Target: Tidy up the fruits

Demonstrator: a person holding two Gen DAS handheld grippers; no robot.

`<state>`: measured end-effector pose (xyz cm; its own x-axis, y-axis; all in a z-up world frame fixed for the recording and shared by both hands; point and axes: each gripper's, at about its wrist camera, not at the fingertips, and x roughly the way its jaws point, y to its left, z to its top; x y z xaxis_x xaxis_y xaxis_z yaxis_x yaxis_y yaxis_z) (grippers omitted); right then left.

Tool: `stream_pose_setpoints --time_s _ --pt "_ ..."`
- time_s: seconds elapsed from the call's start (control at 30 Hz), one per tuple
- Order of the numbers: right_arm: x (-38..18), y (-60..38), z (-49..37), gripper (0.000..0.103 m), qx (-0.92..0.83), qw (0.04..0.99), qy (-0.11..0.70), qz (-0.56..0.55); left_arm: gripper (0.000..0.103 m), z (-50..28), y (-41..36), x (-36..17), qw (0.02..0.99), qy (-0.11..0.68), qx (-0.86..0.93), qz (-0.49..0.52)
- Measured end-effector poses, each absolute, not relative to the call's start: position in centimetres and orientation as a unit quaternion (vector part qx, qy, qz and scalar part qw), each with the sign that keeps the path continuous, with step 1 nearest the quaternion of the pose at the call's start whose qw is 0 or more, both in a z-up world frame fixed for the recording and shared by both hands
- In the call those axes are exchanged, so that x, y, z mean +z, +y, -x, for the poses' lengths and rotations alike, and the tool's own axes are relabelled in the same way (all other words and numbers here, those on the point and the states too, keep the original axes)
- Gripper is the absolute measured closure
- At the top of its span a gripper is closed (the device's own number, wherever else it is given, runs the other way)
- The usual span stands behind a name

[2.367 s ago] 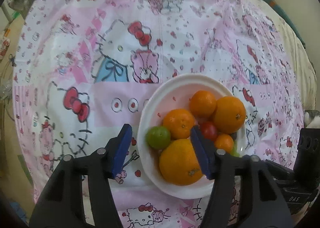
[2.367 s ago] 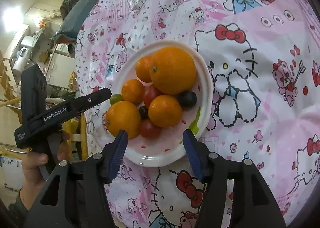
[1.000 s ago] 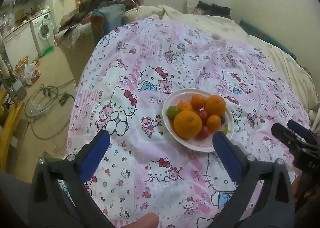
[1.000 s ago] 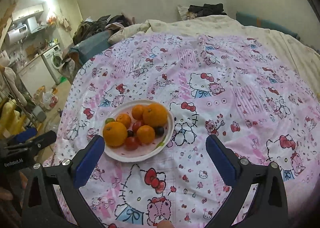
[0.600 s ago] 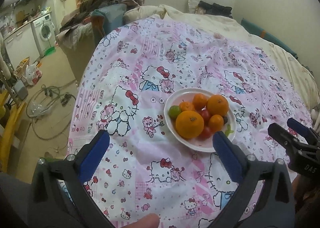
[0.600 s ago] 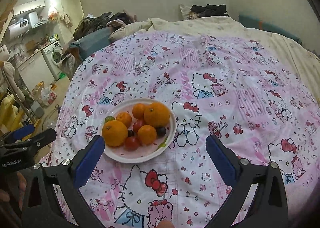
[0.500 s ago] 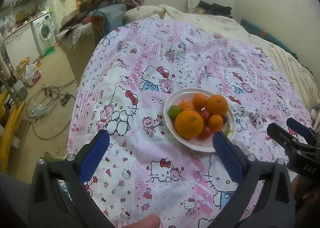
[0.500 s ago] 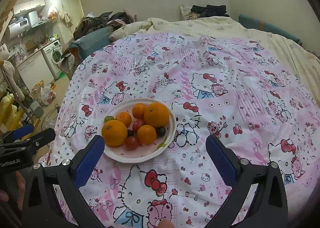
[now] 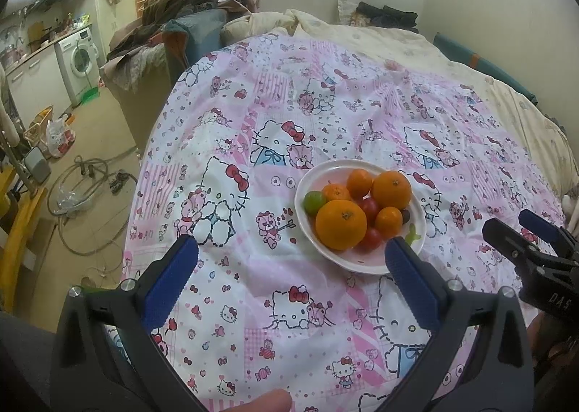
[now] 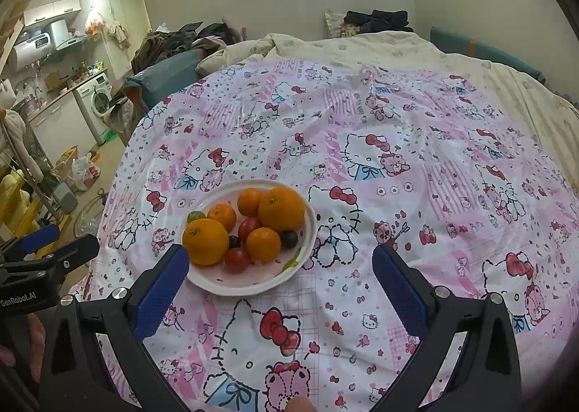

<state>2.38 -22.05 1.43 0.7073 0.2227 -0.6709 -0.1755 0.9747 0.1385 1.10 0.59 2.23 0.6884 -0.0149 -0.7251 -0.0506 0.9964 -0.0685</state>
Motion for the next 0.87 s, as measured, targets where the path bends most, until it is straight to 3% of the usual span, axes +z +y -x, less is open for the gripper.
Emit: stream_pose_setpoints --time_s 0.87 --pt "1.35 -22.22 -2.53 0.000 0.105 0.923 0.370 -0.033 0.001 -1.31 0.65 1.67 0.912 0.408 0.011 0.037"
